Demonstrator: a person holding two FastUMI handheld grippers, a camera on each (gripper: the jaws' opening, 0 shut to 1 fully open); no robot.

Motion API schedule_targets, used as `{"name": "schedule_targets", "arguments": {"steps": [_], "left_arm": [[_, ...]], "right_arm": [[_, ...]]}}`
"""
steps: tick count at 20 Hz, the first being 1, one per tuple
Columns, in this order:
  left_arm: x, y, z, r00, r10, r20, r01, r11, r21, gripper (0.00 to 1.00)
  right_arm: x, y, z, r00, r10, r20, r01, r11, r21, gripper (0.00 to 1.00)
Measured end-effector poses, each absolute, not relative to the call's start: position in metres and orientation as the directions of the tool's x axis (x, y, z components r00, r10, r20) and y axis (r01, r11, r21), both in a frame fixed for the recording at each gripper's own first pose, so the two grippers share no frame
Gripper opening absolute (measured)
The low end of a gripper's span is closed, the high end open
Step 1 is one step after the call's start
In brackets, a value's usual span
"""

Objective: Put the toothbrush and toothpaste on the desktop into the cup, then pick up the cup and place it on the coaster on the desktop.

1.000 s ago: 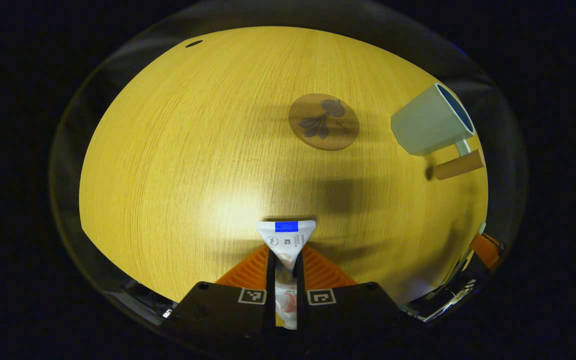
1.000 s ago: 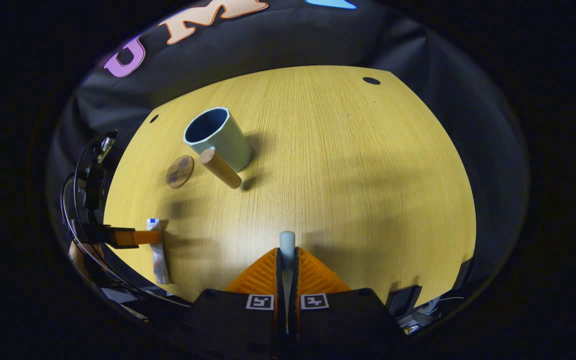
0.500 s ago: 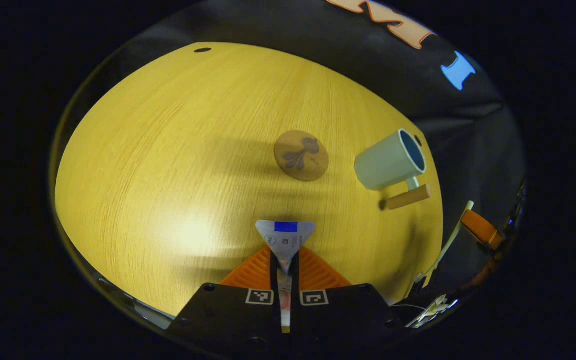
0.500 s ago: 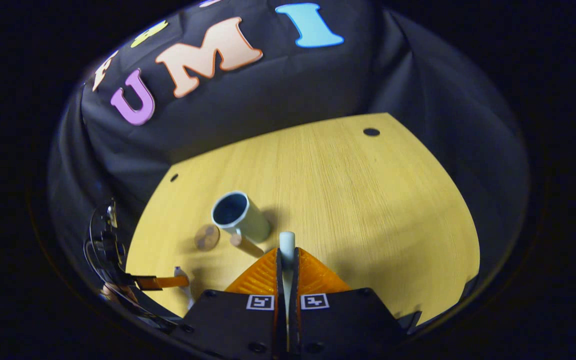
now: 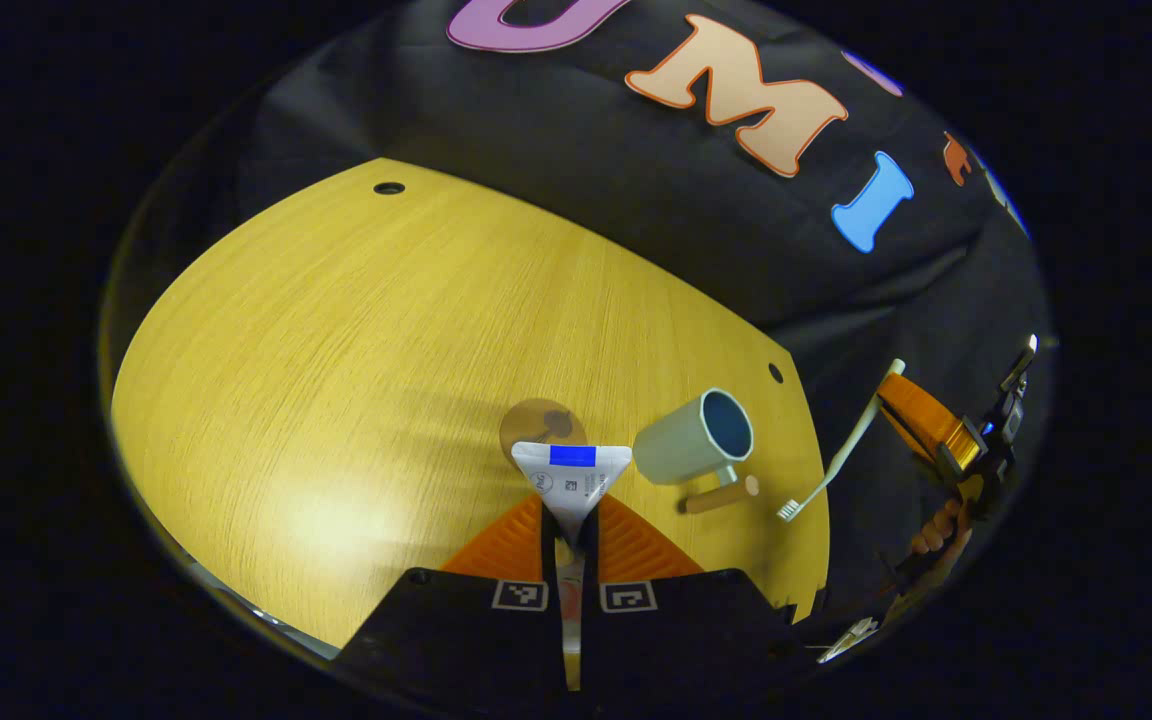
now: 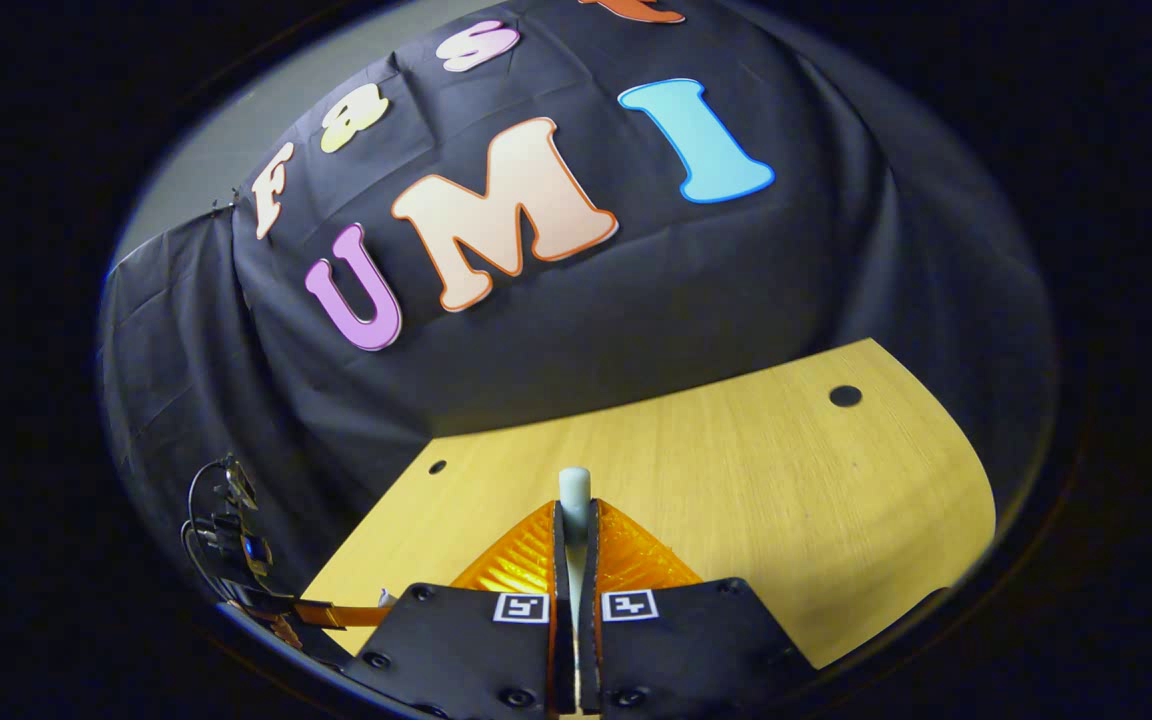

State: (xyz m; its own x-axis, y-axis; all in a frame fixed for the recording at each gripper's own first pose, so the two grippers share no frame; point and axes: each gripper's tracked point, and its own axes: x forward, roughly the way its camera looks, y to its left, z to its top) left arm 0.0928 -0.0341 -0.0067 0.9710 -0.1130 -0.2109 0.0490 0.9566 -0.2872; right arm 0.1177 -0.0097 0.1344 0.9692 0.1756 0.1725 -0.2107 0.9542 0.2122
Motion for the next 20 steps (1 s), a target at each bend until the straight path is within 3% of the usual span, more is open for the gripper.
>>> {"name": "schedule_targets", "arguments": {"steps": [8, 14, 20], "left_arm": [[0.118, -0.066, 0.059, 0.983, -0.181, 0.027, 0.179, 0.921, -0.346, 0.04], [0.135, -0.1, 0.11, 0.951, -0.24, 0.195, 0.288, 0.916, -0.279, 0.07], [0.164, -0.122, 0.118, 0.929, -0.269, 0.253, 0.324, 0.922, -0.212, 0.04]], "right_arm": [[0.169, 0.012, 0.155, 0.932, 0.213, 0.293, -0.276, 0.942, 0.192, 0.05], [0.202, 0.023, 0.114, 0.941, 0.219, 0.258, -0.269, 0.947, 0.177, 0.05], [0.215, 0.025, 0.086, 0.95, 0.211, 0.229, -0.258, 0.946, 0.197, 0.1]]}}
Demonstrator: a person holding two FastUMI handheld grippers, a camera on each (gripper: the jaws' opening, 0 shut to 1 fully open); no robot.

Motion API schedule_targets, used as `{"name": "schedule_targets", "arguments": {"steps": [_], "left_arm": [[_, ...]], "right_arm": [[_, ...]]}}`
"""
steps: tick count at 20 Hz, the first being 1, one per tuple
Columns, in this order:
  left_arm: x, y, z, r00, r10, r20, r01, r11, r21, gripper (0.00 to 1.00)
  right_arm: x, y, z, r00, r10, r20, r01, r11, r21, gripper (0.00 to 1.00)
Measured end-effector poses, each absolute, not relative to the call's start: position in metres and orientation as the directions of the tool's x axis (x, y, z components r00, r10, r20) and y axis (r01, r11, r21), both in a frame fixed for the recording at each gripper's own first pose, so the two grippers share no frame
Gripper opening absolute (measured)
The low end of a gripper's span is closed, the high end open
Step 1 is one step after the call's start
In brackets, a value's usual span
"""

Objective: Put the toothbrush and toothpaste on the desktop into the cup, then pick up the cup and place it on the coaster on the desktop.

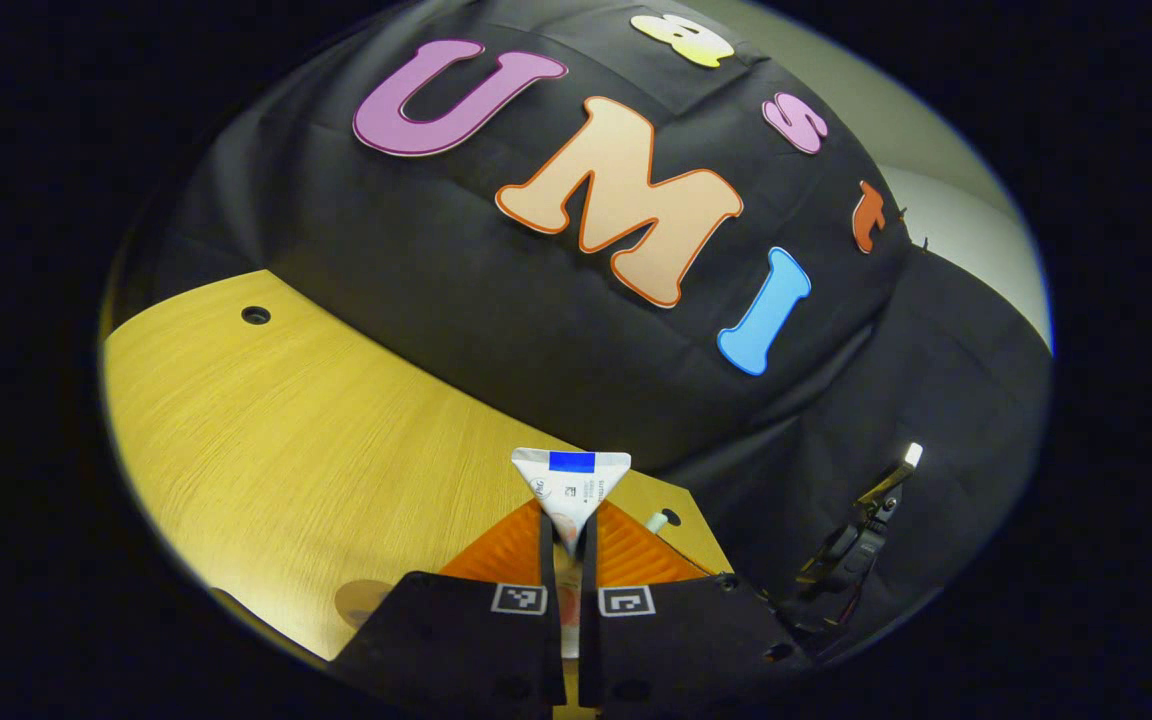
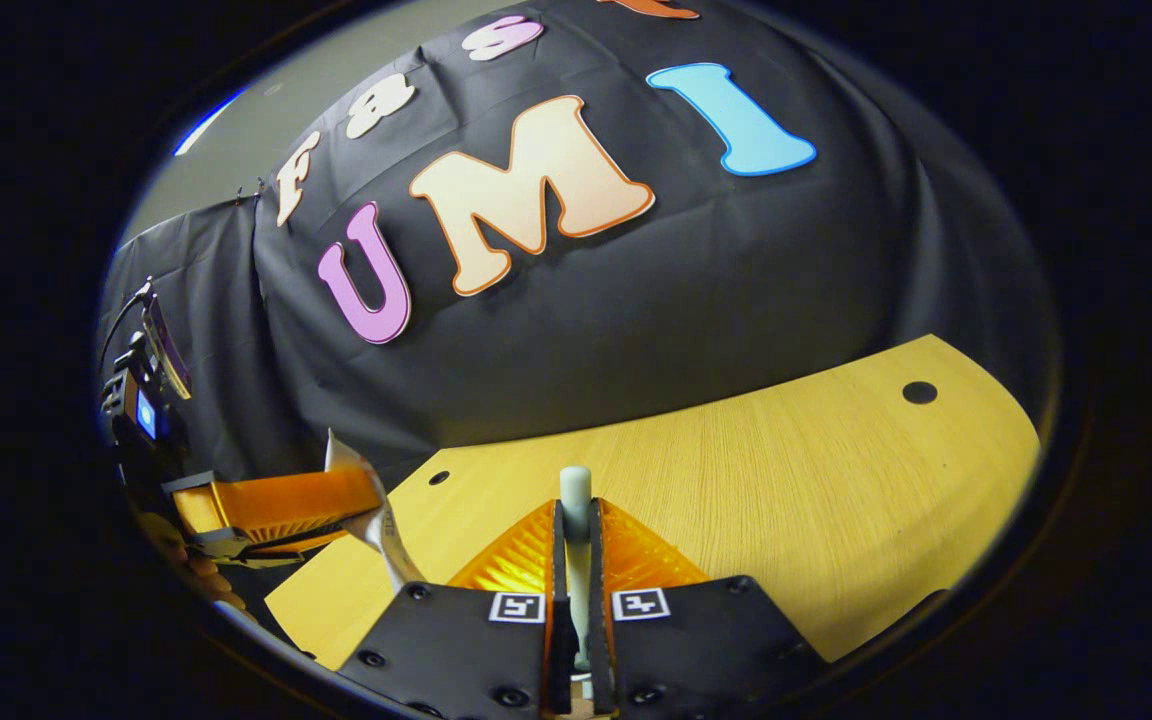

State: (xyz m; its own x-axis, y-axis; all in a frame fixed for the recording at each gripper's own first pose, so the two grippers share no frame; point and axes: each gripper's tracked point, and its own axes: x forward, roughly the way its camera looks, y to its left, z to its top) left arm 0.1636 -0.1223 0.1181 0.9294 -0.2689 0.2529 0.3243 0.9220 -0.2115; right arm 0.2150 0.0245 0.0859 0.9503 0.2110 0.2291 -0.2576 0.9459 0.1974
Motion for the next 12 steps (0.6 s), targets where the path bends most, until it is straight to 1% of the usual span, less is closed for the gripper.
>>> {"name": "schedule_targets", "arguments": {"steps": [1, 2, 3, 5, 6, 7, 10, 12], "left_arm": [[0.165, -0.124, 0.118, 0.928, -0.268, 0.259, 0.322, 0.927, -0.194, 0.04], [0.168, -0.127, 0.117, 0.925, -0.271, 0.268, 0.325, 0.928, -0.184, 0.04], [0.169, -0.131, 0.116, 0.923, -0.278, 0.265, 0.331, 0.926, -0.18, 0.04], [0.17, -0.138, 0.115, 0.918, -0.289, 0.27, 0.346, 0.918, -0.193, 0.04], [0.17, -0.141, 0.114, 0.916, -0.293, 0.273, 0.352, 0.915, -0.199, 0.04], [0.171, -0.144, 0.113, 0.913, -0.295, 0.282, 0.358, 0.912, -0.202, 0.04], [0.176, -0.152, 0.108, 0.912, -0.296, 0.285, 0.357, 0.914, -0.195, 0.04], [0.181, -0.153, 0.108, 0.915, -0.275, 0.295, 0.342, 0.918, -0.203, 0.04]], "right_arm": [[0.209, 0.018, 0.085, 0.954, 0.189, 0.233, -0.239, 0.949, 0.208, 0.07], [0.209, 0.012, 0.087, 0.951, 0.178, 0.252, -0.235, 0.947, 0.221, 0.17], [0.203, 0.006, 0.089, 0.95, 0.162, 0.267, -0.228, 0.945, 0.235, 0.45], [0.198, -0.015, 0.094, 0.95, 0.097, 0.295, -0.177, 0.949, 0.259, 1.0], [0.194, -0.028, 0.095, 0.95, 0.063, 0.306, -0.149, 0.952, 0.266, 0.94], [0.189, -0.039, 0.095, 0.95, 0.038, 0.31, -0.128, 0.953, 0.274, 0.97], [0.173, -0.073, 0.09, 0.951, -0.031, 0.307, -0.067, 0.951, 0.302, 0.97], [0.16, -0.094, 0.084, 0.95, -0.076, 0.303, -0.023, 0.95, 0.311, 0.97]]}}
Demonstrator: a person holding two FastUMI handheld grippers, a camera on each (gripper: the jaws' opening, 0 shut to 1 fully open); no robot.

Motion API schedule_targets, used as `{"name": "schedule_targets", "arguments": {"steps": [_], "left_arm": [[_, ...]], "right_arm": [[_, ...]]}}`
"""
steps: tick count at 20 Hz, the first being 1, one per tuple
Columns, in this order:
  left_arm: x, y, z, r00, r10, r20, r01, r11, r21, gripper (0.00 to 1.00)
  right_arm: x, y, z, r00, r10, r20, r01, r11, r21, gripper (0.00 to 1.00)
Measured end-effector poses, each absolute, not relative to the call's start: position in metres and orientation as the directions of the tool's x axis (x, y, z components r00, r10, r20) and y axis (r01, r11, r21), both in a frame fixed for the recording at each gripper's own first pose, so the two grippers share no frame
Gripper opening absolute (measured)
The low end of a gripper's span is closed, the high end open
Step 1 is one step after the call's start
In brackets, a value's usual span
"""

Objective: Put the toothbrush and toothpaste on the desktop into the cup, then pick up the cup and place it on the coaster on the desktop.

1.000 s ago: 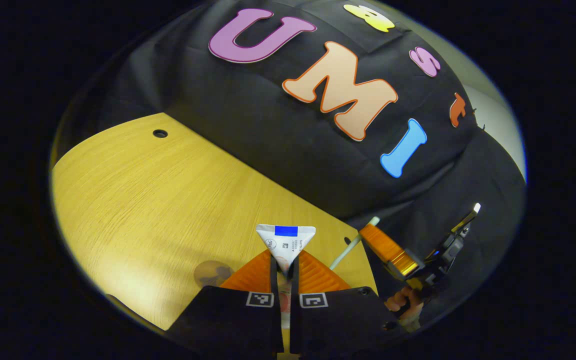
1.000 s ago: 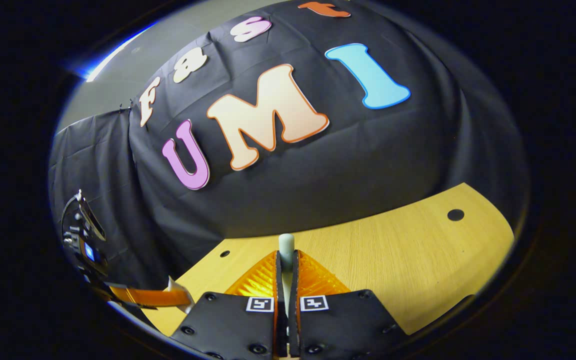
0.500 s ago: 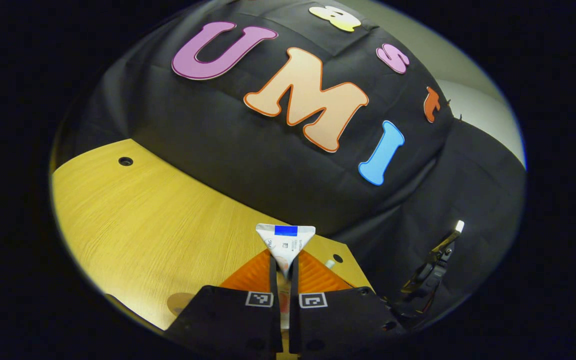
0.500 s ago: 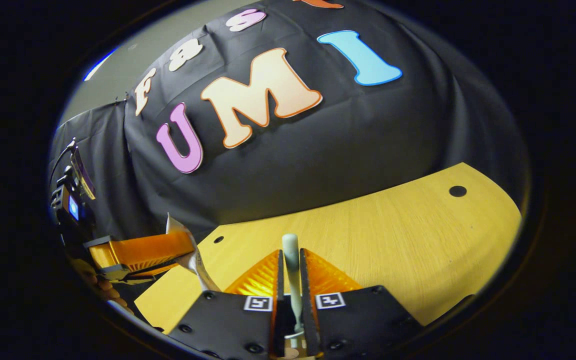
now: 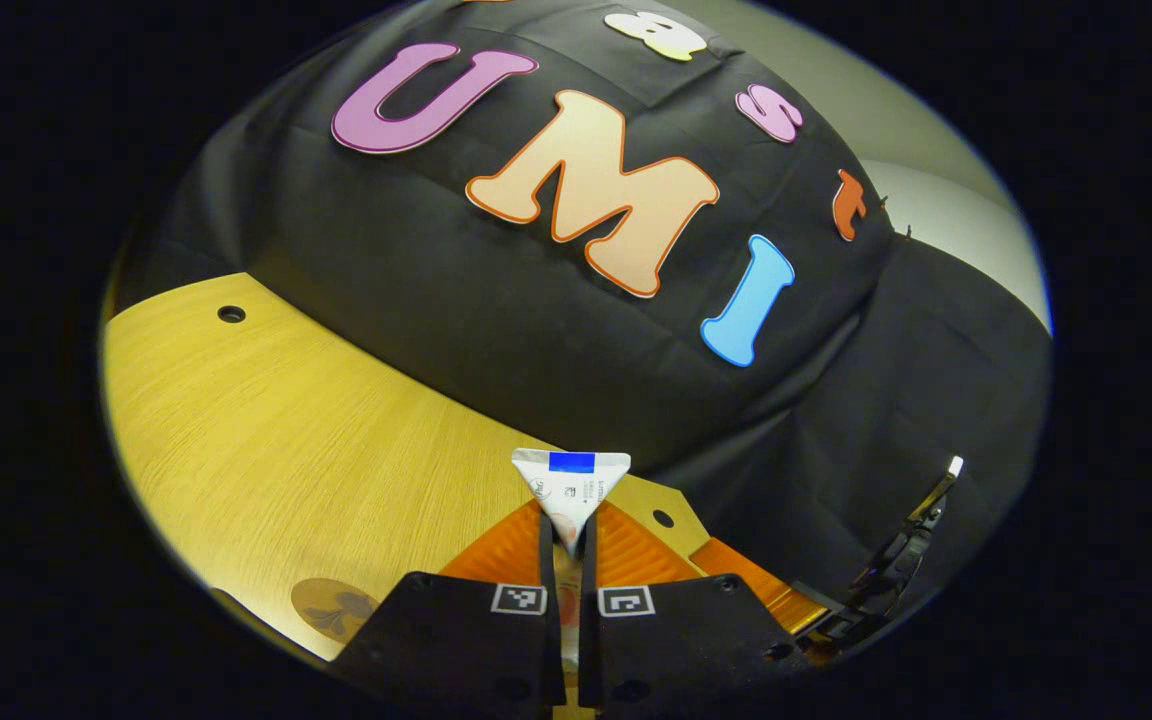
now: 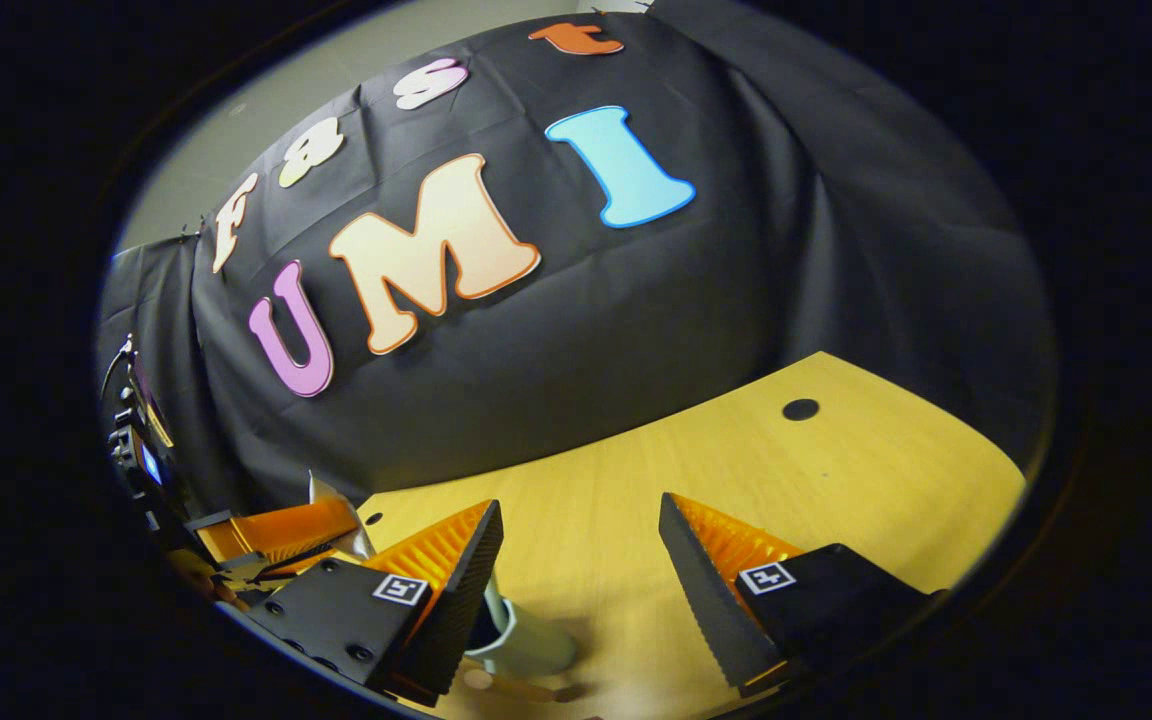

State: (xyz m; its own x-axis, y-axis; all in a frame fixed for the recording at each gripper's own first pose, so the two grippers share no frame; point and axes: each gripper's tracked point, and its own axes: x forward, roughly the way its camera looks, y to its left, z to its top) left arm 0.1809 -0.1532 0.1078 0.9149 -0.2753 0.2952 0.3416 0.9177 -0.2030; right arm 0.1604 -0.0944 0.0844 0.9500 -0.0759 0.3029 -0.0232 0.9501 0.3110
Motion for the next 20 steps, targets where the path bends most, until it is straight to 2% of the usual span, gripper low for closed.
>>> {"name": "schedule_targets", "arguments": {"steps": [8, 12, 16, 19, 20], "left_arm": [[0.205, -0.159, 0.079, 0.925, -0.221, 0.309, 0.295, 0.931, -0.215, 0.05], [0.198, -0.163, 0.073, 0.916, -0.208, 0.342, 0.271, 0.951, -0.148, 0.05], [0.184, -0.172, 0.065, 0.901, -0.238, 0.364, 0.277, 0.959, -0.058, 0.13], [0.173, -0.184, 0.053, 0.896, -0.293, 0.334, 0.322, 0.946, -0.032, 0.69], [0.17, -0.183, 0.051, 0.896, -0.292, 0.334, 0.316, 0.949, -0.019, 0.71]], "right_arm": [[0.118, -0.153, 0.055, 0.947, -0.19, 0.259, 0.098, 0.938, 0.332, 0.96], [0.114, -0.153, 0.047, 0.951, -0.187, 0.247, 0.105, 0.945, 0.31, 0.96], [0.111, -0.144, 0.045, 0.958, -0.156, 0.239, 0.083, 0.953, 0.291, 0.97], [0.108, -0.136, 0.046, 0.961, -0.138, 0.241, 0.067, 0.958, 0.28, 0.97], [0.107, -0.134, 0.045, 0.962, -0.131, 0.24, 0.062, 0.96, 0.273, 0.97]]}}
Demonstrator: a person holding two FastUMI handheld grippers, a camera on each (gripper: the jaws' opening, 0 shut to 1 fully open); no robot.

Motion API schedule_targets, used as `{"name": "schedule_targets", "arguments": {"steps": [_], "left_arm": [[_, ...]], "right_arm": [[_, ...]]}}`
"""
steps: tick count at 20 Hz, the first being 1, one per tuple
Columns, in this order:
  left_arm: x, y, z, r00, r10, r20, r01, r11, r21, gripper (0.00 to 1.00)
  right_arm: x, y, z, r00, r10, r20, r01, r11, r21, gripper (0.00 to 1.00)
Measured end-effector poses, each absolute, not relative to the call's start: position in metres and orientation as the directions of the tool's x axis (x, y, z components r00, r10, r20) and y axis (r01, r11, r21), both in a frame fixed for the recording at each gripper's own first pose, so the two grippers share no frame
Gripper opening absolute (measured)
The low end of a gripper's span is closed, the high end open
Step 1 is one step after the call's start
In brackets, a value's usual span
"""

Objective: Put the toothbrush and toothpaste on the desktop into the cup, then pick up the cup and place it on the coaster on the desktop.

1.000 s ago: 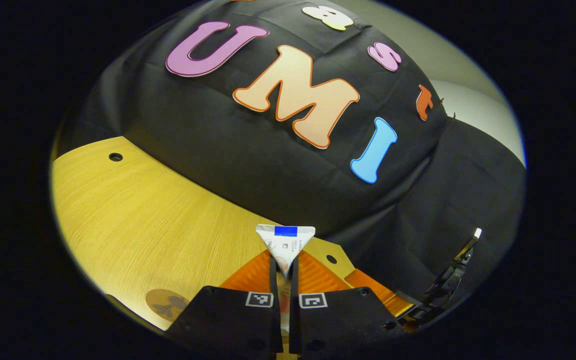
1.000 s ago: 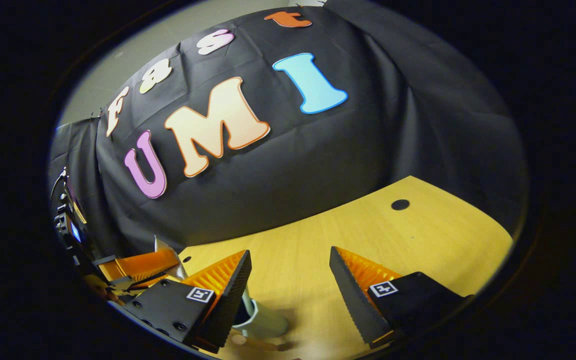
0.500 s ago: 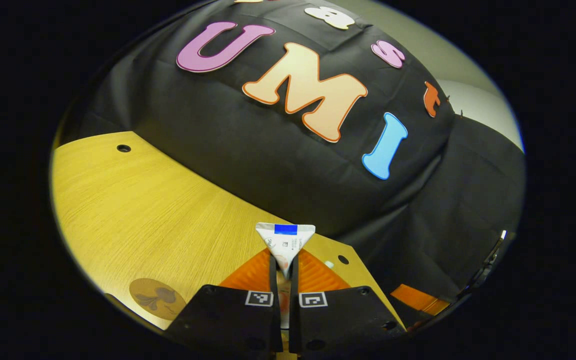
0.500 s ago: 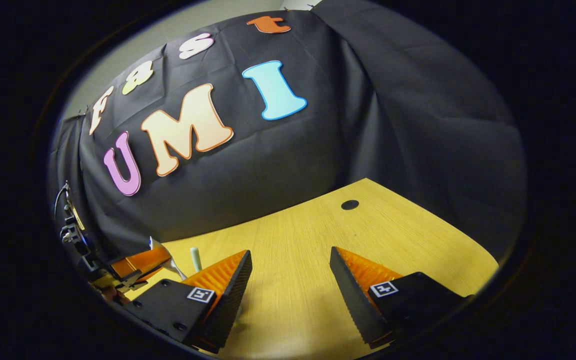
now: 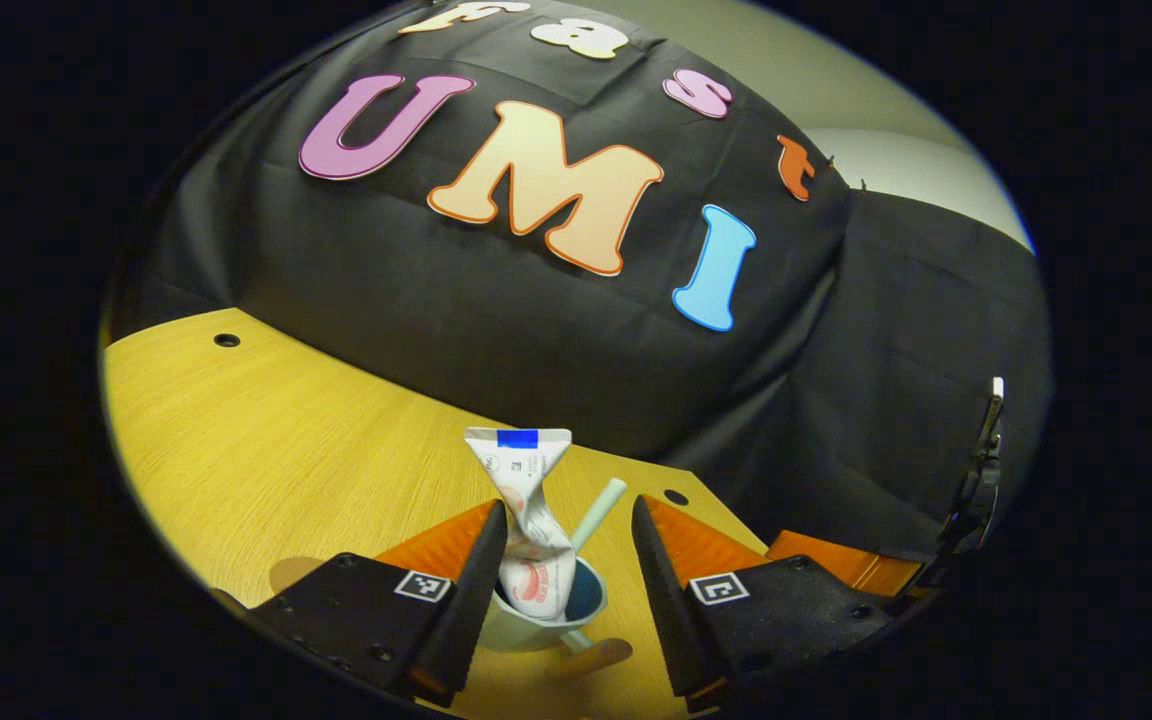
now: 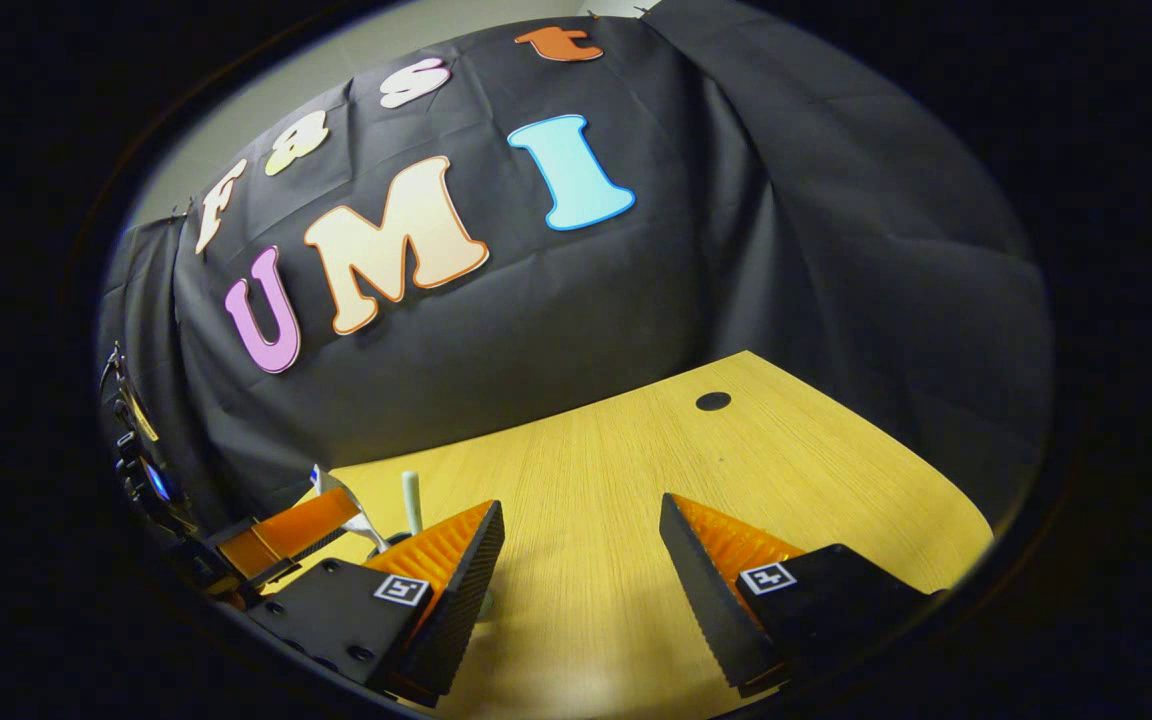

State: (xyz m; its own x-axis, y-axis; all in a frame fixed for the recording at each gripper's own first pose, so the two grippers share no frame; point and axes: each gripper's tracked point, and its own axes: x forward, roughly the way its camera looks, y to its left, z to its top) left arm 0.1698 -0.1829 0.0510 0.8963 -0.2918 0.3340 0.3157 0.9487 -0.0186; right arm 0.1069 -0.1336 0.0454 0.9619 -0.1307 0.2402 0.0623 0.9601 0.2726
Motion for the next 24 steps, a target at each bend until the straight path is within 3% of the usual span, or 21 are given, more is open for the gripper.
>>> {"name": "schedule_targets", "arguments": {"steps": [1, 4, 7, 10, 12, 13, 15, 23, 24], "left_arm": [[0.168, -0.18, 0.05, 0.898, -0.286, 0.334, 0.306, 0.952, -0.008, 0.76], [0.16, -0.172, 0.042, 0.911, -0.271, 0.311, 0.288, 0.958, -0.008, 0.73], [0.141, -0.147, 0.036, 0.927, -0.225, 0.3, 0.242, 0.97, -0.021, 0.86], [0.124, -0.107, 0.026, 0.954, -0.149, 0.26, 0.157, 0.988, -0.008, 0.94], [0.113, -0.073, 0.02, 0.967, -0.088, 0.238, 0.088, 0.996, 0.009, 0.94], [0.108, -0.058, 0.015, 0.973, -0.064, 0.223, 0.063, 0.998, 0.011, 0.94], [0.099, -0.028, 0.001, 0.984, -0.011, 0.176, 0.01, 1.0, 0.008, 0.94], [0.053, 0.07, -0.028, 0.972, 0.223, 0.075, -0.221, 0.975, -0.031, 0.94], [0.048, 0.078, -0.031, 0.968, 0.24, 0.068, -0.238, 0.97, -0.041, 0.94]], "right_arm": [[0.106, -0.131, 0.046, 0.964, -0.122, 0.238, 0.057, 0.963, 0.264, 0.97], [0.102, -0.121, 0.044, 0.969, -0.097, 0.228, 0.04, 0.969, 0.243, 0.97], [0.099, -0.104, 0.037, 0.981, -0.051, 0.188, 0.018, 0.984, 0.175, 0.97], [0.099, -0.073, 0.031, 0.992, 0.042, 0.115, -0.052, 0.994, 0.091, 0.97], [0.1, -0.051, 0.026, 0.992, 0.105, 0.063, -0.109, 0.992, 0.065, 0.98], [0.104, -0.041, 0.023, 0.99, 0.137, 0.032, -0.139, 0.988, 0.064, 0.94], [0.113, -0.022, 0.011, 0.983, 0.176, -0.048, -0.173, 0.984, 0.051, 0.98], [0.149, 0.007, -0.024, 0.936, 0.141, -0.323, -0.203, 0.965, -0.167, 0.98], [0.154, 0.008, -0.026, 0.929, 0.125, -0.349, -0.201, 0.961, -0.19, 0.94]]}}
